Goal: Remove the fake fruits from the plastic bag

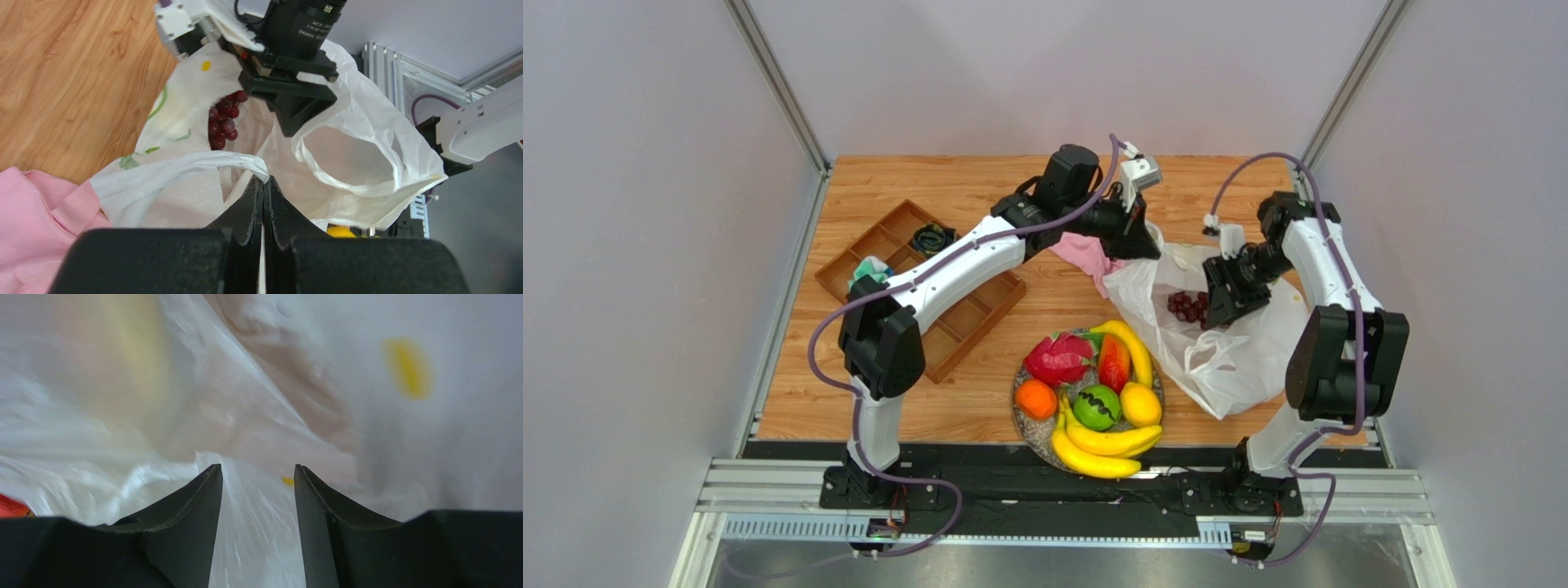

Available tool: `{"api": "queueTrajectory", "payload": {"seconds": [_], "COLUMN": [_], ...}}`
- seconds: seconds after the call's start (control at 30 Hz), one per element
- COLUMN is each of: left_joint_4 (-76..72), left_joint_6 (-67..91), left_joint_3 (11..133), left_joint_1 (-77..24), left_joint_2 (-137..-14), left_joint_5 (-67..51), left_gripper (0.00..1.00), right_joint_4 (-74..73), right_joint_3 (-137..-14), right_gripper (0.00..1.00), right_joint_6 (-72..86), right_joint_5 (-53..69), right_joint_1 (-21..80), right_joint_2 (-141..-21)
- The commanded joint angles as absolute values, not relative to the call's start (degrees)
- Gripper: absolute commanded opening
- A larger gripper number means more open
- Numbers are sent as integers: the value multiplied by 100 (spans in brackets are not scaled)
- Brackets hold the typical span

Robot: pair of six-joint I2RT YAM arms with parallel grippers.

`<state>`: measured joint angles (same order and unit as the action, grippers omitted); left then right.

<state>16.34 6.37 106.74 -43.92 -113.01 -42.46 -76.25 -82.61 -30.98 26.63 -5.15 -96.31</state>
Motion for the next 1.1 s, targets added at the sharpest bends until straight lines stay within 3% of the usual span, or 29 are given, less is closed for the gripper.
{"api": "queueTrajectory", "payload": {"seconds": [0.0, 0.07, 0.17, 0.33, 0.53, 0.93, 1.0, 1.07], "left_joint_4": [1845, 1750, 1696, 1784, 1723, 1617, 1635, 1696], "left_joint_6": [-42, -237, -185, -448, -369, 167, 202, 220], "left_joint_3": [10188, 9608, 9211, 9254, 9755, 10503, 10547, 10564], "left_joint_1": [-4438, -4438, -4456, -4579, -4737, -4755, -4764, -4755], "left_joint_2": [-10505, -10119, -10002, -10037, -10265, -10626, -10617, -10608], "left_joint_5": [-4307, -4359, -4351, -4175, -3841, -3419, -3393, -3454], "left_gripper": [0, 0, 0, 0, 0, 0, 0, 0], "right_joint_4": [-8280, -7815, -7331, -7066, -7154, -6654, -6278, -5996], "right_joint_3": [-7359, -6832, -6241, -6493, -7363, -7436, -7444, -7444], "right_gripper": [50, 50, 50, 51, 51, 52, 55, 64], "right_joint_6": [-4328, -4683, -5149, -5204, -5027, -6275, -6354, -6442], "right_joint_5": [1427, 603, 343, 1656, 2908, 2690, 2576, 2418], "right_joint_1": [-1115, -1335, -1362, -1354, -1029, -106, -88, -79], "right_joint_2": [-8653, -8203, -7534, -7163, -7636, -8507, -8726, -8885]}}
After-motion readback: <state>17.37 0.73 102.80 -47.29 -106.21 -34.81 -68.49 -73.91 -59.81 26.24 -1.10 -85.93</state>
